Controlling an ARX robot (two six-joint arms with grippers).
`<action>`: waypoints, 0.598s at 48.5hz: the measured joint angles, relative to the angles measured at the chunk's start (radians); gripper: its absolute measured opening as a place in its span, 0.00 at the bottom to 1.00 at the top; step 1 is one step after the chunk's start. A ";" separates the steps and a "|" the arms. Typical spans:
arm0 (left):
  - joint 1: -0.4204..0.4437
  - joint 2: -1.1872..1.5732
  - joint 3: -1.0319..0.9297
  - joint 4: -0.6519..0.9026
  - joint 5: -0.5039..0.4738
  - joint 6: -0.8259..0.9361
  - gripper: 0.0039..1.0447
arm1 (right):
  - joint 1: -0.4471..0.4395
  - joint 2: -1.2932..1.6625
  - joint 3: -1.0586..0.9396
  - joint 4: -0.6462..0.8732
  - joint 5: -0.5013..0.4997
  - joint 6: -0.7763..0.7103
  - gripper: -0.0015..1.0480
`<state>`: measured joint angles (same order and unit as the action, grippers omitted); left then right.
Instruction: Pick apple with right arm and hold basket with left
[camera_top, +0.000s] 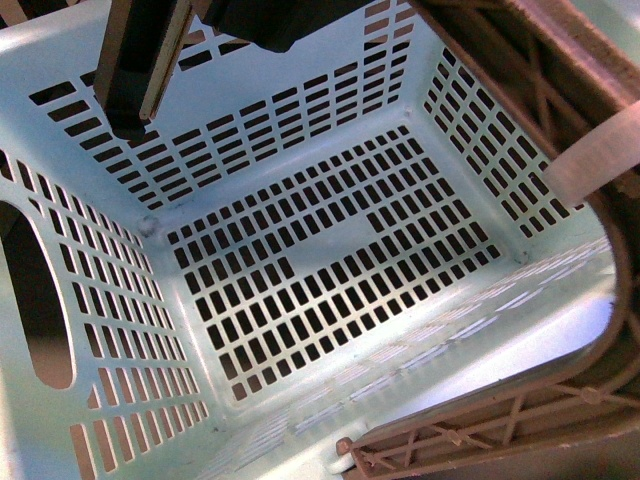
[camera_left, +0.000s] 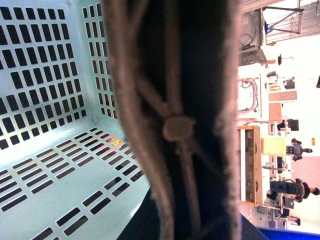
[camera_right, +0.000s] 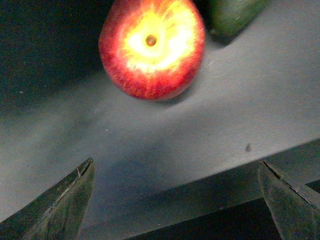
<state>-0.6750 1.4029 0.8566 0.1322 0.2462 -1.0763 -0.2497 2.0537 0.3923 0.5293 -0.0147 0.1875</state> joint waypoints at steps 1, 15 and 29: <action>0.000 0.000 0.000 0.000 0.000 0.000 0.05 | 0.012 0.024 0.015 -0.001 0.001 0.014 0.91; 0.000 0.000 0.000 0.000 0.000 0.000 0.05 | 0.062 0.152 0.192 -0.070 0.045 0.091 0.91; 0.000 0.000 0.000 0.000 0.000 0.000 0.05 | 0.029 0.181 0.286 -0.119 0.060 0.093 0.91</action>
<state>-0.6750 1.4029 0.8570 0.1322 0.2459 -1.0760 -0.2207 2.2345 0.6781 0.4107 0.0456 0.2806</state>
